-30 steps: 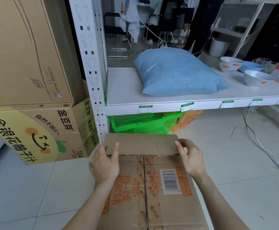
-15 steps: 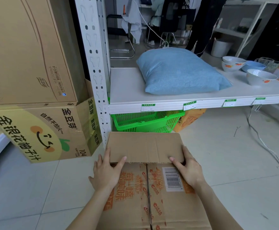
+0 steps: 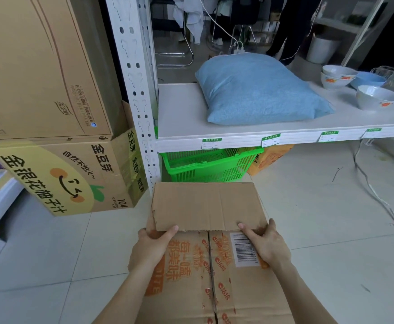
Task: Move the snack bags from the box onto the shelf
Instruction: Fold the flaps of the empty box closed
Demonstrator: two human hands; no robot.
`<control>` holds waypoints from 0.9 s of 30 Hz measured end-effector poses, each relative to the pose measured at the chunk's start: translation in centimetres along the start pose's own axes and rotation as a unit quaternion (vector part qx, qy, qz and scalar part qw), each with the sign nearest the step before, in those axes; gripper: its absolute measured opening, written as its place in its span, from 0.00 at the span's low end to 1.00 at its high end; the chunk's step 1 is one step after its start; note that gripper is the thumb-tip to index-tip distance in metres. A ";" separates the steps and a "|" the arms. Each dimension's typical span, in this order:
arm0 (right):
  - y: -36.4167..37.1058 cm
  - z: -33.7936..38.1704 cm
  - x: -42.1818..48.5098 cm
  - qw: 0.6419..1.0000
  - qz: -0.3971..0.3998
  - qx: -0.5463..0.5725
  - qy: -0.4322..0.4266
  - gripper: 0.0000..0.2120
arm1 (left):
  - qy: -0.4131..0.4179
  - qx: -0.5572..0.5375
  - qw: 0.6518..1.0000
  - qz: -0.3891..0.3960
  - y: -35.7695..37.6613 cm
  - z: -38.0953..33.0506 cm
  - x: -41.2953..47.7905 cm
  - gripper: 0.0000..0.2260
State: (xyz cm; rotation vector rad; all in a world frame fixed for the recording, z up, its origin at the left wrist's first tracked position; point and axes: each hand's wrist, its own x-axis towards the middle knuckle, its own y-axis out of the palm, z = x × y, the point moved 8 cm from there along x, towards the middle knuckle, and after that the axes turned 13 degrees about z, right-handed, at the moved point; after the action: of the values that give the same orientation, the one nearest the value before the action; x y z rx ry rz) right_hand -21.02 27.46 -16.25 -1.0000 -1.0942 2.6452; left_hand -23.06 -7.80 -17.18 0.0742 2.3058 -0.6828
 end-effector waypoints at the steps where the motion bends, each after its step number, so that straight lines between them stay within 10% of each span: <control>1: 0.1 -0.1 -0.6 1.000 -0.002 0.001 0.024 0.53 | -0.015 -0.008 1.000 0.008 0.1 0.7 -0.4 0.44; 9: 1.2 -0.1 -3.6 0.995 0.010 0.034 0.091 0.43 | -0.093 -0.122 0.985 0.077 0.3 3.2 -2.4 0.64; 27: -0.1 -2.6 -2.3 0.994 0.032 0.071 0.078 0.38 | -0.141 -0.118 0.979 0.087 3.4 3.1 -2.1 0.64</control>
State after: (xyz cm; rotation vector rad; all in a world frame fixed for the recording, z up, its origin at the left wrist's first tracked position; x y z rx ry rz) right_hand -17.67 28.33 -16.34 -1.2064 -0.8429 2.5983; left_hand -18.73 -6.12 -19.15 0.0627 2.0605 -0.3049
